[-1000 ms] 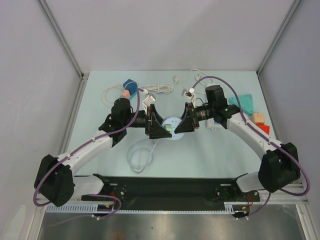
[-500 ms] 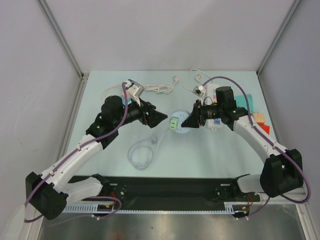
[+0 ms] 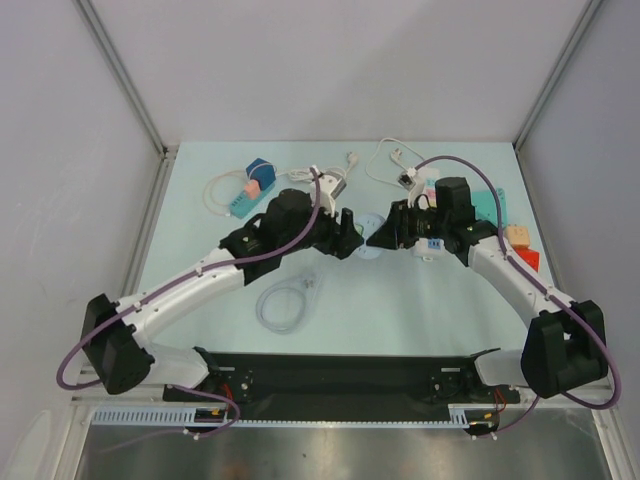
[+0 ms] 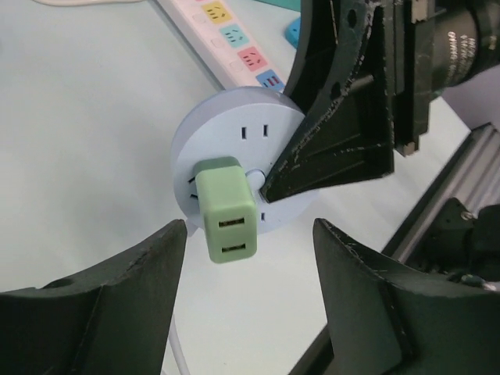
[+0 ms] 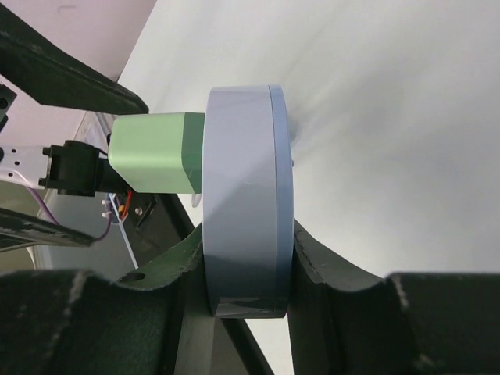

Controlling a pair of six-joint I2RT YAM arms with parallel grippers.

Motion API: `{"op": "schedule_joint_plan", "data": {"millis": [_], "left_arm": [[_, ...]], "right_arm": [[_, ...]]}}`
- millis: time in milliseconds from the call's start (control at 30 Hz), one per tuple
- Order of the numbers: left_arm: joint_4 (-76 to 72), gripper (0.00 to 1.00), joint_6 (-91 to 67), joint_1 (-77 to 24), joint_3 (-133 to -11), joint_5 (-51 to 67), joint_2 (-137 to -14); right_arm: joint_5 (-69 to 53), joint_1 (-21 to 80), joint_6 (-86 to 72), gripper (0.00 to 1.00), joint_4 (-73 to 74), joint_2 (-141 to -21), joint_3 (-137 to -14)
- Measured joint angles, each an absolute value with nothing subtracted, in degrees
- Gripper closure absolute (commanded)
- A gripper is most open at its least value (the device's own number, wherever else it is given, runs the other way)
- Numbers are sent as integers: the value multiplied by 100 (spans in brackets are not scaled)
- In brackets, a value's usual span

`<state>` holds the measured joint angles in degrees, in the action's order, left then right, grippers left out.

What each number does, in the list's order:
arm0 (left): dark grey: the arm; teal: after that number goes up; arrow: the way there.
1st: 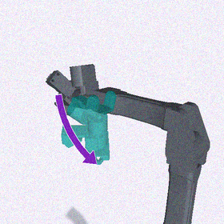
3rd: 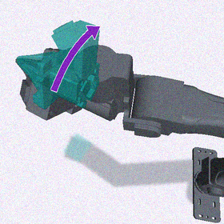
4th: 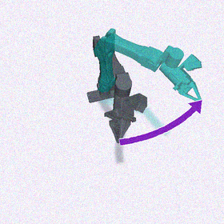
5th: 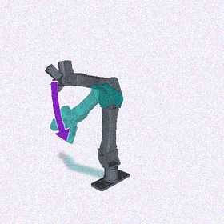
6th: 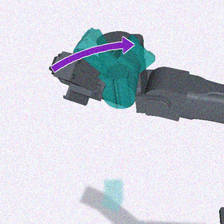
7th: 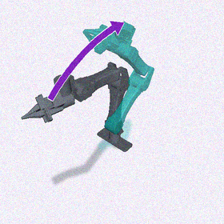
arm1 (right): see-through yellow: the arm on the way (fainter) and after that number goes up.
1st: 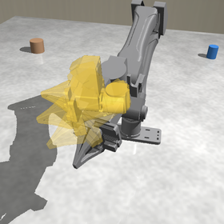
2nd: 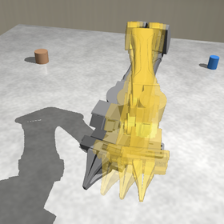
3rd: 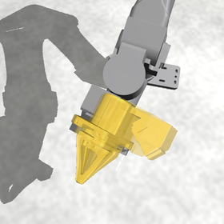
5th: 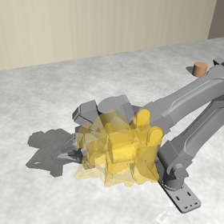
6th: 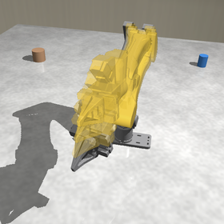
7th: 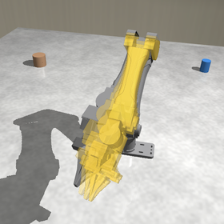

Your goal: Pull the plug off the socket

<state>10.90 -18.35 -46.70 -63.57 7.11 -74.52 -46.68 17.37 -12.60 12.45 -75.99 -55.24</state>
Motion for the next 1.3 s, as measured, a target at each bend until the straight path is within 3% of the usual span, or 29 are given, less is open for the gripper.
{"op": "schedule_joint_plan", "data": {"millis": [267,333,467,733,1133,1300], "left_arm": [[1616,37,-1549,-5168,-7293,-613,-8248],[1765,52,-1466,-5264,-7452,-882,-8407],[1964,100,-1306,-5347,-7767,-1225,-8737],[1855,100,-913,-5754,-7856,-1968,-8831],[1356,100,-871,-5776,-7332,-1883,-8538],[1992,100,-786,-5861,-7220,-1282,-7800]], "right_arm": [[-4589,1737,-1483,100,1125,-7546,-5496],[-4589,1732,-1509,100,1114,-7540,-5496],[-4510,1673,-1553,100,1094,-7540,-5478],[-4390,1520,-1538,100,1153,-7487,-5476],[-4370,1474,-1339,100,1238,-7461,-5463],[-3039,1052,-1225,100,1216,-7572,-5369]]}}
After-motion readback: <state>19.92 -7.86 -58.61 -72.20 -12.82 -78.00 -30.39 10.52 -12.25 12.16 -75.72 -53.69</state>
